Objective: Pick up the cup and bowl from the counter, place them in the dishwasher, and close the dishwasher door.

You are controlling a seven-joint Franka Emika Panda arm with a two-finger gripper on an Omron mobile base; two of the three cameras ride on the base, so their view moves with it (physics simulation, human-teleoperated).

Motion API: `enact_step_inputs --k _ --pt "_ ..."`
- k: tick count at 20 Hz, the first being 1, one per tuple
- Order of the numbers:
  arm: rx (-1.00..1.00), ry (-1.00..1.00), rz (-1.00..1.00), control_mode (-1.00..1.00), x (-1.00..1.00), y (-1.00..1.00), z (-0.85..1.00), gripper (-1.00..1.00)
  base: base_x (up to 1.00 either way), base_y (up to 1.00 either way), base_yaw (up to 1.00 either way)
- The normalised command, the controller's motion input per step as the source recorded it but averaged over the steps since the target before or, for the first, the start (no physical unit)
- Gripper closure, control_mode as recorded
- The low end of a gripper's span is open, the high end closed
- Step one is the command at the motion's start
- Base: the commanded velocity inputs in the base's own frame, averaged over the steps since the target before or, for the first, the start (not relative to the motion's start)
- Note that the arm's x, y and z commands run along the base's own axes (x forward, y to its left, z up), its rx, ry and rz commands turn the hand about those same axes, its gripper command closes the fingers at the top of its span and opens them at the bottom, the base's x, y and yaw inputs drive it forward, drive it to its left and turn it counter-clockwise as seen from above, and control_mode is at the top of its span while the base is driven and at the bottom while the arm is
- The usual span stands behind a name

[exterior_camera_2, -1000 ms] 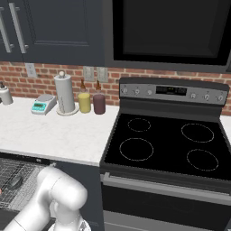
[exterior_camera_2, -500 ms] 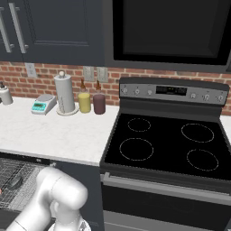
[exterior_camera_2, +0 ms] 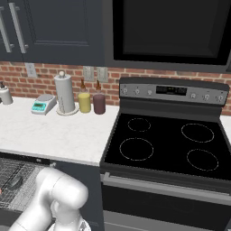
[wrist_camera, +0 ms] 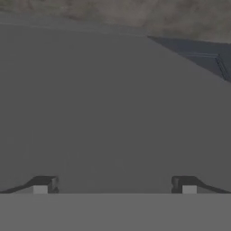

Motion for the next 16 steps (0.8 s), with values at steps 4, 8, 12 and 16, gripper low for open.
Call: enact_step_inputs --k 4,8,12,16 --pt "0.00 -0.17 0.00 -1.00 1.00 -0.51 0.01 -1.00 0.00 0.00 0.00" --pt "0.00 -0.15 0.00 -1.00 1.00 -0.52 0.05 -1.00 0.00 0.00 0.00" --pt "0.02 -0.12 0.00 -1.00 1.00 -0.63 0.17 -1.00 0.00 0.00 0.00" --pt "0.05 -0.13 0.00 -1.00 1.00 -0.52 0.21 -1.00 0.00 0.00 0.00"
